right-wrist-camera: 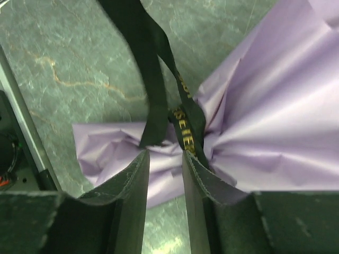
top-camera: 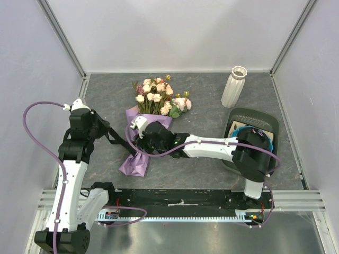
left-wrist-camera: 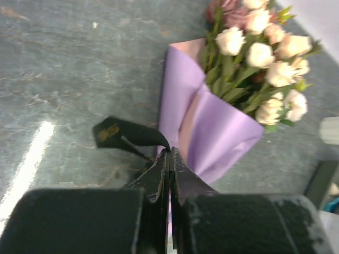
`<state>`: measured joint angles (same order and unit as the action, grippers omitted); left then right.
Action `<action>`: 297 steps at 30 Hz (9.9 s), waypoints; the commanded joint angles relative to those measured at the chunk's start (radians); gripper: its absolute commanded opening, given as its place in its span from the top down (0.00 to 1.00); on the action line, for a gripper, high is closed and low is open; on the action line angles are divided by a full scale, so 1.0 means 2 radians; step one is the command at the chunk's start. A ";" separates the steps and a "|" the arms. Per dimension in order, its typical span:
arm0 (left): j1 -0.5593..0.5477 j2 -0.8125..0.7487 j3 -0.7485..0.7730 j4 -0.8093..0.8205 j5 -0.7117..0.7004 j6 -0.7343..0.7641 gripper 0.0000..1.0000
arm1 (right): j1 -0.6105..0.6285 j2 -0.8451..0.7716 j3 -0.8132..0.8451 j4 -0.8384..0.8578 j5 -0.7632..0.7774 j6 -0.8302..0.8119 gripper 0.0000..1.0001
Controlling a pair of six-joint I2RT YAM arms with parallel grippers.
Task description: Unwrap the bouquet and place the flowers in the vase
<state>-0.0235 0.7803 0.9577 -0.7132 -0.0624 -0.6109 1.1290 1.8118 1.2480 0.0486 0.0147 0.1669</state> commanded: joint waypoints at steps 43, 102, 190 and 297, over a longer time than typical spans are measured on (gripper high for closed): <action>0.011 0.040 -0.095 0.079 -0.081 0.055 0.98 | 0.061 0.084 0.158 -0.051 0.209 -0.100 1.00; 0.025 -0.021 -0.192 0.150 0.330 -0.027 0.52 | -0.021 -0.137 -0.125 0.055 0.040 0.124 0.42; -0.008 0.081 -0.295 0.178 0.291 -0.106 0.92 | -0.034 0.080 0.016 0.005 -0.043 0.039 0.91; -0.007 0.103 -0.297 0.134 0.075 -0.162 0.98 | -0.002 -0.294 0.347 0.083 0.354 -0.319 1.00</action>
<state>-0.0418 0.9672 0.3729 -0.3962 0.2070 -0.9348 1.1282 1.2625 1.8317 0.1711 0.6739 -0.3405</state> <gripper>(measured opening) 0.023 0.005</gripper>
